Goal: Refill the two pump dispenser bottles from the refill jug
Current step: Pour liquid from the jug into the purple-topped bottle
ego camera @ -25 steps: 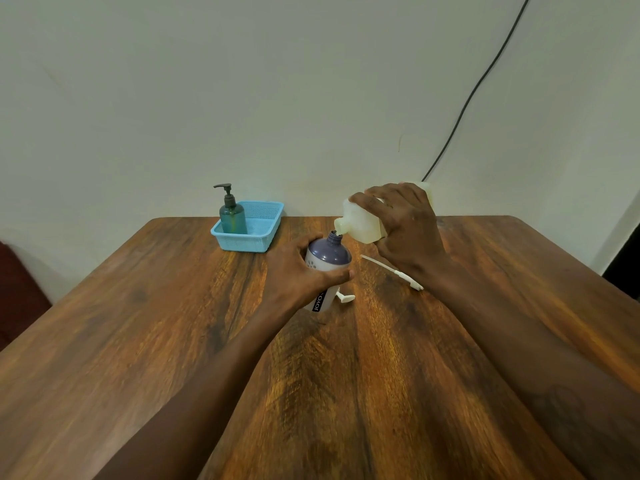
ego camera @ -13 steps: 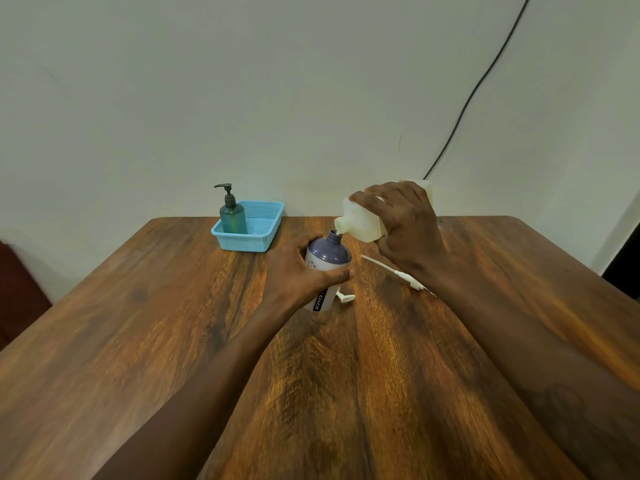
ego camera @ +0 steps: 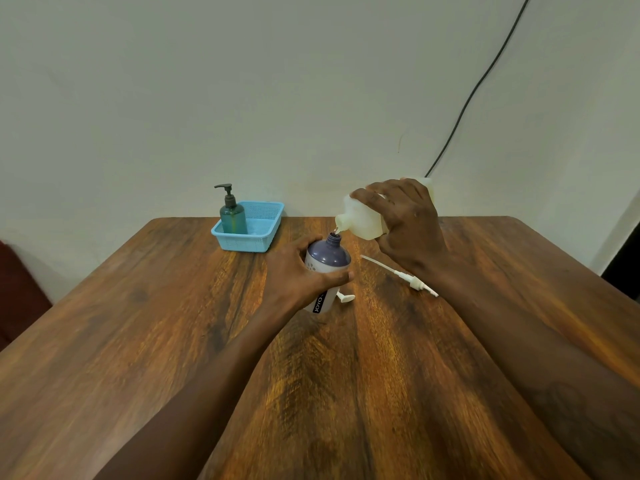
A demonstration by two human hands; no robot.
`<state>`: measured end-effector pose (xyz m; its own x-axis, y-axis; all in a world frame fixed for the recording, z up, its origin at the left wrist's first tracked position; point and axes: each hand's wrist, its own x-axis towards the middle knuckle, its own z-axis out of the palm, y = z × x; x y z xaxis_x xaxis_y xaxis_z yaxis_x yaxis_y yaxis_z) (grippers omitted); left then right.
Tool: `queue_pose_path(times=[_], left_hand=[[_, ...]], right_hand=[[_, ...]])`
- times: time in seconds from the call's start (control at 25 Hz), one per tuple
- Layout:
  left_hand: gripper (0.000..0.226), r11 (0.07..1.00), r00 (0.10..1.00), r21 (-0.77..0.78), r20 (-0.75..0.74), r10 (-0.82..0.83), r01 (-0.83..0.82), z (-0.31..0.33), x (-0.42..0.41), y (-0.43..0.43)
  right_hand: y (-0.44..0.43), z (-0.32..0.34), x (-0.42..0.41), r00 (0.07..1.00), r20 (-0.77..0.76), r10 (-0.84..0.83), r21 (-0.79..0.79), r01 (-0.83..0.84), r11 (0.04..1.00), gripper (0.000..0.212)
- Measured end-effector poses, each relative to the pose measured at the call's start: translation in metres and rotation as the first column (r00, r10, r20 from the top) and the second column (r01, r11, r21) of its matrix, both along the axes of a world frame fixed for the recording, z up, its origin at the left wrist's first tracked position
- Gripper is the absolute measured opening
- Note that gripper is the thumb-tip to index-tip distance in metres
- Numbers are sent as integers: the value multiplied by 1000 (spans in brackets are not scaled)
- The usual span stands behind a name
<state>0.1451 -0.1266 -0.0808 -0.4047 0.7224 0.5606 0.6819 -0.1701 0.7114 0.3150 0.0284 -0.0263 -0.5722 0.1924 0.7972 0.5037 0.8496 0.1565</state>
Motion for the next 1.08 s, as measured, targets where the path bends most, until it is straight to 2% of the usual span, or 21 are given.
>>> queue_pose_path(times=[0.36,0.64,1.08], left_hand=[[62,1000,1000,-11,-6,11,-11,-3,-2,0],[72,999,1000,-34,-1,19,-19,-6,-5,2],[68,999,1000,-31,13,10,-10,-6,-4,0]], right_hand=[[0,3,1,1000,5,10,-5,-10,1000,78],[4,2,-1,1000,19,21,-3,-21,1000,79],[4,2,0,999,22,29,19,-29,999,81]])
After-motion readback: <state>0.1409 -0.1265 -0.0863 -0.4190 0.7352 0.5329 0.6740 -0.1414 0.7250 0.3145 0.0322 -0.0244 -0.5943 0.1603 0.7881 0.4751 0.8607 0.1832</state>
